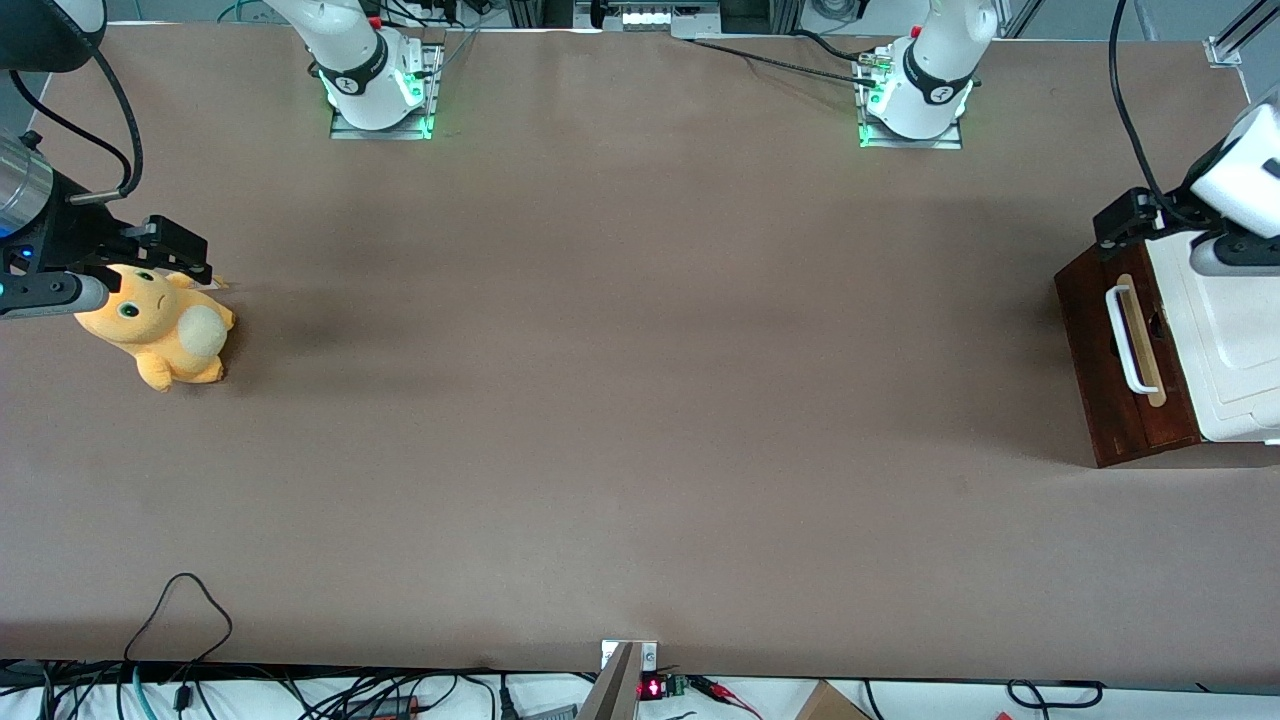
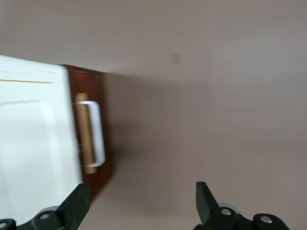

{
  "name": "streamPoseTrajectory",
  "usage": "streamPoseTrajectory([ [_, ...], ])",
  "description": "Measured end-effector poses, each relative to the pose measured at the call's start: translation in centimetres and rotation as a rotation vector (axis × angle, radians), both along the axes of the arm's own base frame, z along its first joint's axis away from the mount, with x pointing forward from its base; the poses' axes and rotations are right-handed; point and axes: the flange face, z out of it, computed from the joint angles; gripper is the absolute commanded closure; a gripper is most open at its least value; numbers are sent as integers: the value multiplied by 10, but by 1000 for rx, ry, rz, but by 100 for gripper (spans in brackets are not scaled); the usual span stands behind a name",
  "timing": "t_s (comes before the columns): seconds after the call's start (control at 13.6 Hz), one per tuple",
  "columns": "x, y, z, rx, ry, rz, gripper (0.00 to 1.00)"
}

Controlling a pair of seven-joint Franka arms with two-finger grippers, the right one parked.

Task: Open lower drawer with left arm only
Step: 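Lower the open left gripper toward the drawer's white bar handle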

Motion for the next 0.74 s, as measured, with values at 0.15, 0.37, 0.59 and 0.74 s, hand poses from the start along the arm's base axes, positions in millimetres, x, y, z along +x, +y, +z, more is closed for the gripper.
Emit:
streamPoseTrajectory([
  [0.15, 1, -33, -39, 254, 27, -25, 0],
  [0.37, 8, -37, -96, 484, 59, -44, 1],
  [0.59, 9, -27, -160, 659, 64, -14, 3],
  [0.74, -3, -36, -201, 760, 40, 6, 3],
])
